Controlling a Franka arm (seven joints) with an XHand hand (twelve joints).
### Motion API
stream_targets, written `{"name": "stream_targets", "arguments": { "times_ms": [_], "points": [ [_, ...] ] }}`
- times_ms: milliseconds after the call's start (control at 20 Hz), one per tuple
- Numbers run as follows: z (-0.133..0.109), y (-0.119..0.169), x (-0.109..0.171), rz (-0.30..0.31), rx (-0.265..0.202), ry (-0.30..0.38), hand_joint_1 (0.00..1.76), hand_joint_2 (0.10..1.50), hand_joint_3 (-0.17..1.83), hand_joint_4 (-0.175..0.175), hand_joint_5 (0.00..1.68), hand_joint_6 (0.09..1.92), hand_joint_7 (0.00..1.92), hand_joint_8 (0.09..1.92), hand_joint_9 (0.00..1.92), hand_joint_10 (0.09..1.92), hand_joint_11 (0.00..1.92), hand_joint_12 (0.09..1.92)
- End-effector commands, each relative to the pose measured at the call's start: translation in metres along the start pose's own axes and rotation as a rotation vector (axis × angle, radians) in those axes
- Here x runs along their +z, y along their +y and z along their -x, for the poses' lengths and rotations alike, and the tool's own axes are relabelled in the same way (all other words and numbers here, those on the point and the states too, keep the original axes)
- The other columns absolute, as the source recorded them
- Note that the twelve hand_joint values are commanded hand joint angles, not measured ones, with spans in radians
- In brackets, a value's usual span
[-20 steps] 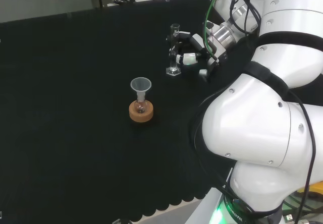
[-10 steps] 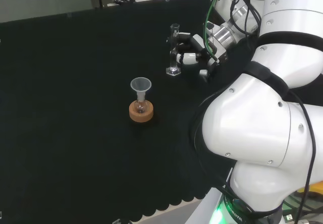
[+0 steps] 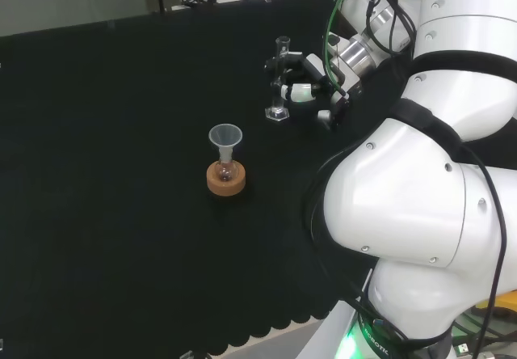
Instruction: Pick up the graduated cylinder.
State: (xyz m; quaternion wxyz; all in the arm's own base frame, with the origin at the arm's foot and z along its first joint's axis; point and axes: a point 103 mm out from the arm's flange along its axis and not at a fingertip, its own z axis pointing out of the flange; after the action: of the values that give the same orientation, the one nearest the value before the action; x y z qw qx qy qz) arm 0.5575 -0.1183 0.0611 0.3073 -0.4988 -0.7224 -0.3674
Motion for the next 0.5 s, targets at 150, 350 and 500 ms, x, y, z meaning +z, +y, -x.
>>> {"name": "stream_targets", "arguments": {
  "times_ms": [150, 350, 500],
  "points": [
    [0.0010, 0.0003, 0.0032, 0.004, 0.000, 0.013, 1.05, 0.79, 0.61, 0.018, 0.75, 0.62, 0.76, 0.58, 1.15, 0.20, 0.95, 0.97],
    [-0.0003, 0.0022, 0.0099, 0.012, 0.013, -0.034, 1.05, 1.07, 0.18, 0.009, 0.88, 1.04, 0.94, 0.57, 1.25, 0.18, 1.08, 0.92],
    [-0.0016, 0.0024, 0.0081, -0.006, 0.024, -0.087, 1.08, 1.14, 0.03, -0.055, 0.91, 1.10, 1.03, 0.52, 1.31, 0.14, 1.18, 0.85]
  ]
}}
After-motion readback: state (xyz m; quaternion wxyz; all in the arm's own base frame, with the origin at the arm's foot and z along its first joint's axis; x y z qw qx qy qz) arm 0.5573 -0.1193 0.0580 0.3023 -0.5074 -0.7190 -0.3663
